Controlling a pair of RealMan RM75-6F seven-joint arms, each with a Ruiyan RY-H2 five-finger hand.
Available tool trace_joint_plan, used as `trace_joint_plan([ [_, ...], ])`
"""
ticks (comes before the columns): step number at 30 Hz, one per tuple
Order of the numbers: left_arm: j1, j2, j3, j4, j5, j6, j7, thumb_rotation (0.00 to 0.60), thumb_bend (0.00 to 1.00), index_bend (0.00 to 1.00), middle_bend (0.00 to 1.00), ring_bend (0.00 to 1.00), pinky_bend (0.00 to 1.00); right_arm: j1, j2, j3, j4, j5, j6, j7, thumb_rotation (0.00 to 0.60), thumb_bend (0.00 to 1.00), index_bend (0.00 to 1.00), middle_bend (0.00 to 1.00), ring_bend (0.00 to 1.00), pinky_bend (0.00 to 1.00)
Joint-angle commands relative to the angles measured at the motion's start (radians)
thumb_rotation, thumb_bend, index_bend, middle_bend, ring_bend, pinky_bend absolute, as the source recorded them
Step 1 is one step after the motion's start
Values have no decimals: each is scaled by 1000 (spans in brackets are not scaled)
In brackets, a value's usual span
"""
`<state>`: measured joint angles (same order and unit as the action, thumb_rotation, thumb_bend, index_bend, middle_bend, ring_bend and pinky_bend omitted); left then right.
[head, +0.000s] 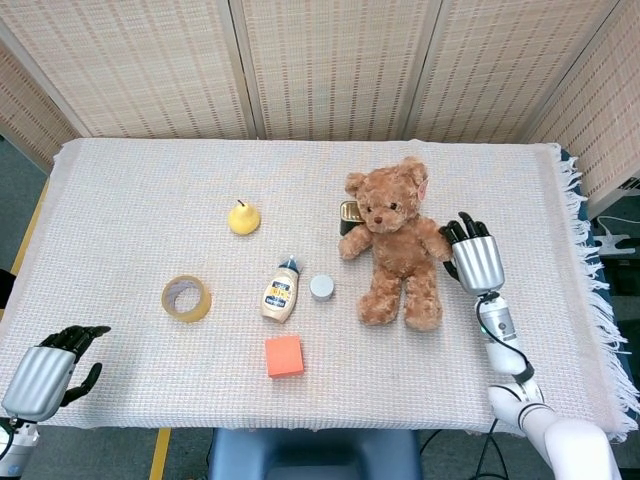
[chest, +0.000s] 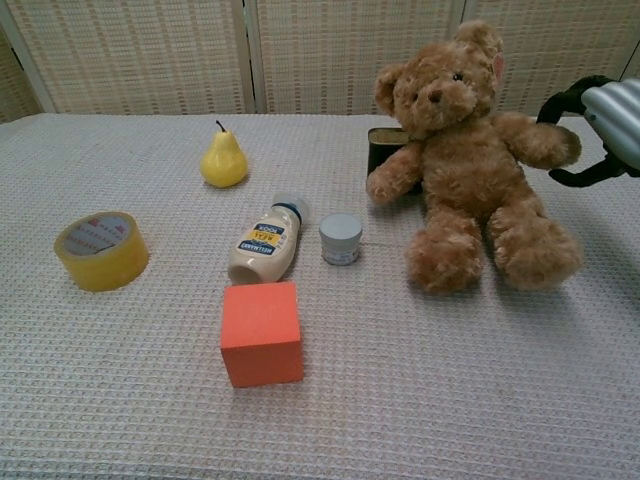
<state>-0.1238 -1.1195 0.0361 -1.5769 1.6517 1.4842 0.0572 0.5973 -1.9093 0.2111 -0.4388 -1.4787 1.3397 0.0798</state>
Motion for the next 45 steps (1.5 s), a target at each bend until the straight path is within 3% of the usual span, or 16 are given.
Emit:
trace_joint_plan([
  [1, 0, 1, 1, -2, 1, 0, -2, 600, 419, 241, 311, 265, 427, 5, -16, -2, 21, 0, 17, 13, 600, 130, 379, 333, 170, 382],
  [4, 0, 1, 1, -2, 3, 1, -2, 600, 420, 241, 311, 266, 427, 6, -22, -1, 29, 1, 22, 17, 600, 131, 409, 333, 174, 404],
  [8, 0, 1, 3, -1, 7, 4, -3, 600, 419, 241, 311, 267, 428, 17, -54, 11, 83, 14, 51, 20, 600, 148, 550, 333, 196, 440],
  [15, 0, 1, 5, -2, 13, 4, -2, 600, 419, 242, 313, 272, 428, 37, -83, 23, 152, 38, 48, 27, 600, 183, 673, 340, 204, 451],
  [21, 0, 2, 6, -4, 11, 1, -4, 600, 419, 242, 315, 278, 427, 55, -89, 35, 167, 55, 59, 34, 600, 187, 679, 340, 204, 451],
  [31, 1, 2, 8, -4, 12, 0, 2, 600, 419, 243, 320, 280, 428, 30, -101, -4, 185, 48, 0, 40, 600, 187, 679, 340, 204, 451],
  [40, -2, 5, 9, -10, 7, -9, 2, 600, 419, 243, 322, 282, 428, 57, -96, 37, 182, 81, 73, 63, 600, 187, 678, 340, 204, 451],
  [45, -1, 5, 10, -12, 8, -8, 4, 600, 419, 243, 322, 281, 428, 48, -93, 27, 172, 83, 48, 66, 600, 187, 675, 340, 204, 451],
])
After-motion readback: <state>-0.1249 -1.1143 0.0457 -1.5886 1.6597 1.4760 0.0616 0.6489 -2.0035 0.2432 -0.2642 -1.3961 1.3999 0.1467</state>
